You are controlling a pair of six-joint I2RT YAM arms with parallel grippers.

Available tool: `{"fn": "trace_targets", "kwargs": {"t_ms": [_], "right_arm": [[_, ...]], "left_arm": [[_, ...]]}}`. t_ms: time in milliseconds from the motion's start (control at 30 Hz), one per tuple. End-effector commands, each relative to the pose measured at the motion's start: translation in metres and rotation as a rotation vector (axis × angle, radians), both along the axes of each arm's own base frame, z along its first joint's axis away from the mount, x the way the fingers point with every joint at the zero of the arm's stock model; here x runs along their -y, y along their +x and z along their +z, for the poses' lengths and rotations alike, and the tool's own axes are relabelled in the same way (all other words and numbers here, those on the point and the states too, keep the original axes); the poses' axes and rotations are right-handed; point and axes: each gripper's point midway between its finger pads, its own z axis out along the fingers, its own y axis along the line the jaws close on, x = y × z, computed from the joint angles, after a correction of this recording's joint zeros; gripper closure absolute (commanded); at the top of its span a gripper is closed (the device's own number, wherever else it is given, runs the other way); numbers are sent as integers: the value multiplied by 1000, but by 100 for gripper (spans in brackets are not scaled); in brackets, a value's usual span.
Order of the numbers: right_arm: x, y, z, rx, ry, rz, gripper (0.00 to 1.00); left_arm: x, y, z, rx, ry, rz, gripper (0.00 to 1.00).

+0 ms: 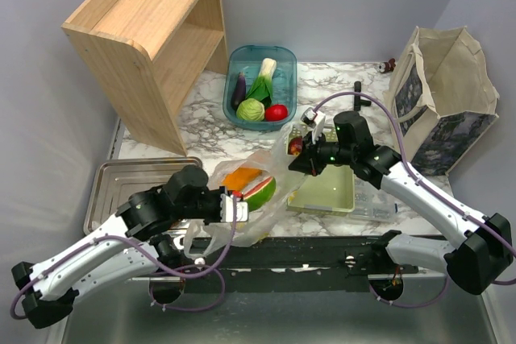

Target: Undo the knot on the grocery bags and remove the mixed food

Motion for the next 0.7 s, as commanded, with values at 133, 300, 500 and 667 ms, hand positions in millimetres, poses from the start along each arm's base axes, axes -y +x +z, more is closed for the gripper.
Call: {"fn": "trace_targets", "kwargs": {"t_ms": [133,300,500,667], "right_arm": [[-2,2,0,-27,22,-18,99],[-19,15,10,-70,64,-17,99],[-34,38,24,-49,74,-17,99],[-39,52,28,-2,54,-5,99]], "left_arm": [[34,-15,114,158,-305,-200,100],[62,-23,163,188,-302,-364,100],[101,-35,146,75,-135,-510,100],[132,-23,88,29,20,-423,100]]}}
